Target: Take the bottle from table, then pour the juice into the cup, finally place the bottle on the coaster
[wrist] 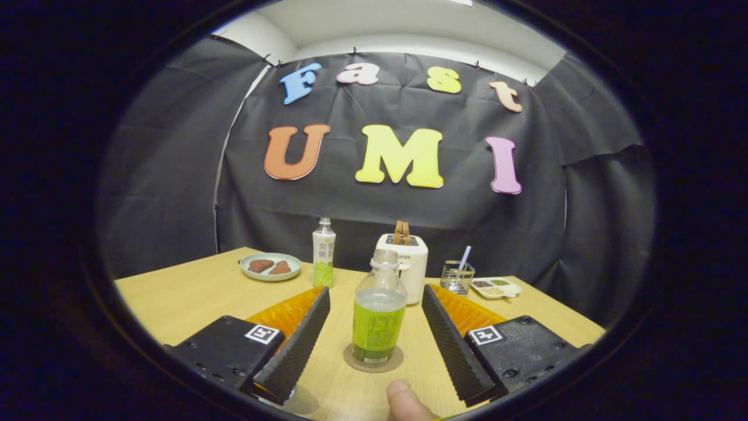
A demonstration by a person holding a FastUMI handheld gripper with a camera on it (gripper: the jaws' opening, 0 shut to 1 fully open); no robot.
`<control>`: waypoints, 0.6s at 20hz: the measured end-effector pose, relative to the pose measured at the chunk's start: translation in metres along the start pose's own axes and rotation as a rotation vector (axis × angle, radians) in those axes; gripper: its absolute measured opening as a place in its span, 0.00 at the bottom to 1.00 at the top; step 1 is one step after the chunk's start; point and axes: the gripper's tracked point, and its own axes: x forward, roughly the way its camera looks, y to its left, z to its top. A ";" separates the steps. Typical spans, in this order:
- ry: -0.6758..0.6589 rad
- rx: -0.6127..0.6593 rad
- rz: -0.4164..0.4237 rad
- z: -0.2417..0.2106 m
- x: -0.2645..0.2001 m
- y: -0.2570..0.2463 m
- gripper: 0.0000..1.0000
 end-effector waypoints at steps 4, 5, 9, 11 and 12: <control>-0.074 -0.026 -0.048 0.031 -0.072 -0.002 1.00; -0.074 -0.021 -0.044 0.033 -0.089 -0.001 1.00; -0.027 0.003 -0.073 0.036 -0.144 -0.014 1.00; -0.010 0.030 -0.111 0.039 -0.168 -0.027 1.00; -0.015 0.039 -0.132 0.043 -0.179 -0.035 1.00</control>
